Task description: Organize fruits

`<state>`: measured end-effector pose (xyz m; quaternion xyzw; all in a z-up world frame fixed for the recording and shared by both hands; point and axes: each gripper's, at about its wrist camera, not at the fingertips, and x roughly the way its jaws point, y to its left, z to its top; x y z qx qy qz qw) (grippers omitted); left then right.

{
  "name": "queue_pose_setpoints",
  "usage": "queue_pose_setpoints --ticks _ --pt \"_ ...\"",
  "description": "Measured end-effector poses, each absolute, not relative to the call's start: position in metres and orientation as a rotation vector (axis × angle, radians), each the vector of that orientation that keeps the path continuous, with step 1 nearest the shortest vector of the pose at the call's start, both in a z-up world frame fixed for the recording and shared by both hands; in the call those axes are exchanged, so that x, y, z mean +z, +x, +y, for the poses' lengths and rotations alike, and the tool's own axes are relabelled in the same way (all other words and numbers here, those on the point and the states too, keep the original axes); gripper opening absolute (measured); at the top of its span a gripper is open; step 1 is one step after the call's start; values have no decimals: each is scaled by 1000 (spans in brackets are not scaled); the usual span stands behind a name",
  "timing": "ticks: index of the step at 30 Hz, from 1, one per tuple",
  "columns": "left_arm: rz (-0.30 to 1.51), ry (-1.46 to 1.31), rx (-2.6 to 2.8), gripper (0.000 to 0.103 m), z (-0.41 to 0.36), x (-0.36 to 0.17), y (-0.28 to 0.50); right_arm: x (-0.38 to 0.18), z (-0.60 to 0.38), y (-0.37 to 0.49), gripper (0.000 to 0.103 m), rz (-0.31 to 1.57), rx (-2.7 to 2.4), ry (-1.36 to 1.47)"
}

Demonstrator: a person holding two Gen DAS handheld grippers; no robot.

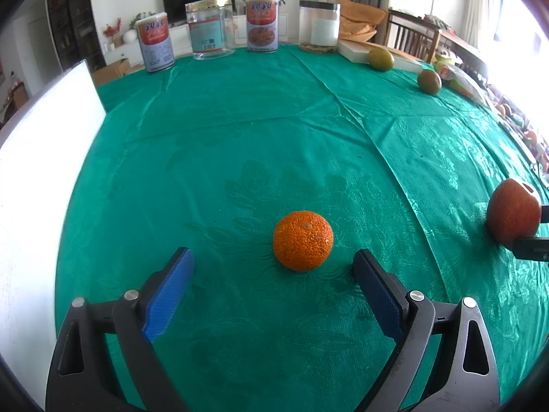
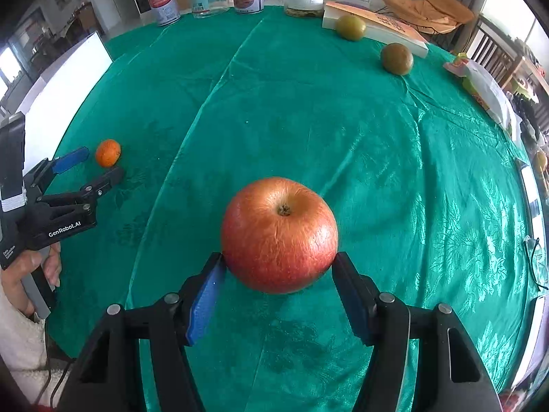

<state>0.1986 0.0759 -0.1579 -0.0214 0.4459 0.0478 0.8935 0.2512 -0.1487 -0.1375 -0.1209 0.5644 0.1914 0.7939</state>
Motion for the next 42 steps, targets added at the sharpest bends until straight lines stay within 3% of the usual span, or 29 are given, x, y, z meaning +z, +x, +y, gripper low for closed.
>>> queue_pose_setpoints --ticks 5,8,11,20,42 --pt "925 -44 100 95 76 -158 199 -144 -166 237 59 1215 423 -115" --pt "925 -44 100 95 76 -158 199 -142 -169 228 61 1148 403 -78" --pt "925 -44 100 95 76 -158 199 -147 -173 219 91 1134 364 -1" --pt "925 -43 100 95 75 -158 199 -170 -150 207 103 1032 206 -125" --pt "926 -43 102 97 76 -158 199 -170 -153 205 103 992 198 -115"
